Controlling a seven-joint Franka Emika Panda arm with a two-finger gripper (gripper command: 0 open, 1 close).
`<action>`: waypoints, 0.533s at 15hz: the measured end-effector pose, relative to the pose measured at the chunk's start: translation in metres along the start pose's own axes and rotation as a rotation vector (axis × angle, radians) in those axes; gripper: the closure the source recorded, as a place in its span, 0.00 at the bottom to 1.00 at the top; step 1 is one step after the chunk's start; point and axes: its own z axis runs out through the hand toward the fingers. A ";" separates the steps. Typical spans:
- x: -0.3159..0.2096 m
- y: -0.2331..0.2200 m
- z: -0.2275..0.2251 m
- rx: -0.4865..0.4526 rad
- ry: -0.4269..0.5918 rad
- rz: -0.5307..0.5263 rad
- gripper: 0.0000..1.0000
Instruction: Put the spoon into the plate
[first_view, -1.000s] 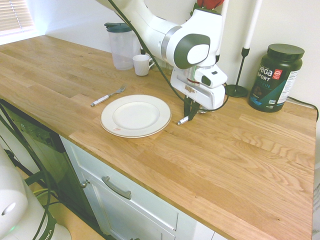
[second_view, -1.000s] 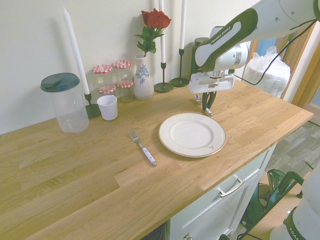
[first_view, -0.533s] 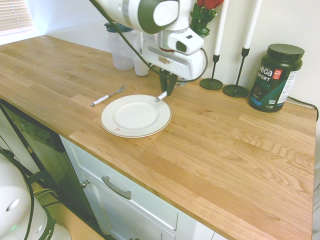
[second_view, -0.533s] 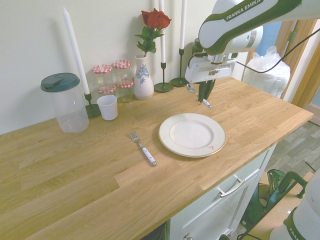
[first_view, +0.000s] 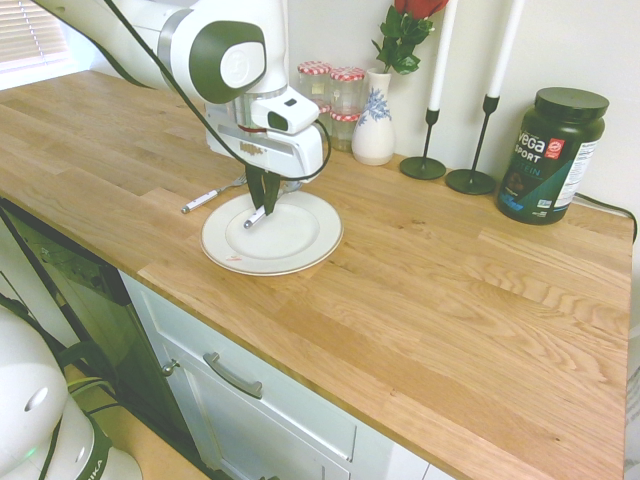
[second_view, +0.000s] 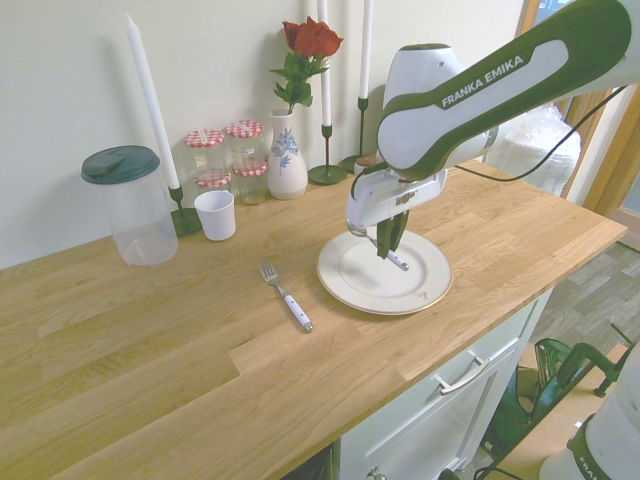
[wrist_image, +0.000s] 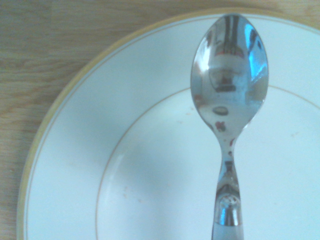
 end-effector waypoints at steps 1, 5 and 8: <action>-0.003 -0.004 0.005 0.000 0.004 0.008 1.00; -0.005 -0.010 0.017 -0.006 0.010 0.017 0.00; -0.013 -0.017 0.022 -0.022 0.019 -0.005 0.00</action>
